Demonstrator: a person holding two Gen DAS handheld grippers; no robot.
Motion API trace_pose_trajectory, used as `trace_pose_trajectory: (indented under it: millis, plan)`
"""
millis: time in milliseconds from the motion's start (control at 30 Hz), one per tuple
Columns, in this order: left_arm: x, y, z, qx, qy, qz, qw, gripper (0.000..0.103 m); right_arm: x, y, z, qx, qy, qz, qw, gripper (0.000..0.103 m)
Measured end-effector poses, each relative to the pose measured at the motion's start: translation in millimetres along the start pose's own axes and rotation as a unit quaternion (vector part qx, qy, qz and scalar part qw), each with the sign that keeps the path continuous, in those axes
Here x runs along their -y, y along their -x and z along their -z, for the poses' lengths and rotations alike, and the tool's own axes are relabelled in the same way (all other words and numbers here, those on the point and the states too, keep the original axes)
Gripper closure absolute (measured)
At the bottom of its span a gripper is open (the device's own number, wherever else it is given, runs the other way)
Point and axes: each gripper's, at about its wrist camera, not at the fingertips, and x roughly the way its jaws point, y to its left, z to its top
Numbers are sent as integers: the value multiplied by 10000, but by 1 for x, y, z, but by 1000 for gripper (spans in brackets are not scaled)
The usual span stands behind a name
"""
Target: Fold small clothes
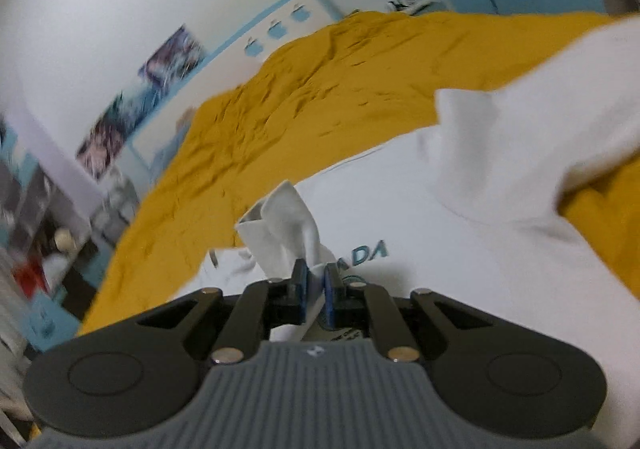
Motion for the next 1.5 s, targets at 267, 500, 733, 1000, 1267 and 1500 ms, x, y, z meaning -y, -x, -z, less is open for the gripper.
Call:
trace_pose_trajectory:
  millis: [267,500,733,1000,1267,1500]
  plan:
    - [1,-4,7,55,-182,-205,9996,40,19,13,16,-4,-360,500,9981,78]
    - [1,0,16,775,-541,-421,9946,40,4,46,16,536,680,1859,9788,72]
    - [9,-14,9,1184,-426,-41,9920,44,-21,70,3,710,1022,598,9904,66]
    - [-15,-65,-20,1013,840,-388,9905,62,-41,123,36,383,1512,-397,9870,66]
    - [-57,-85,-36,1031,2020,-133,9738,99,-58,126,57,35,1641,-610,9846,66]
    - [-72,-62,-13,2345,2162,-403,9469,99,-69,122,68,-146,1912,-716,9788,66]
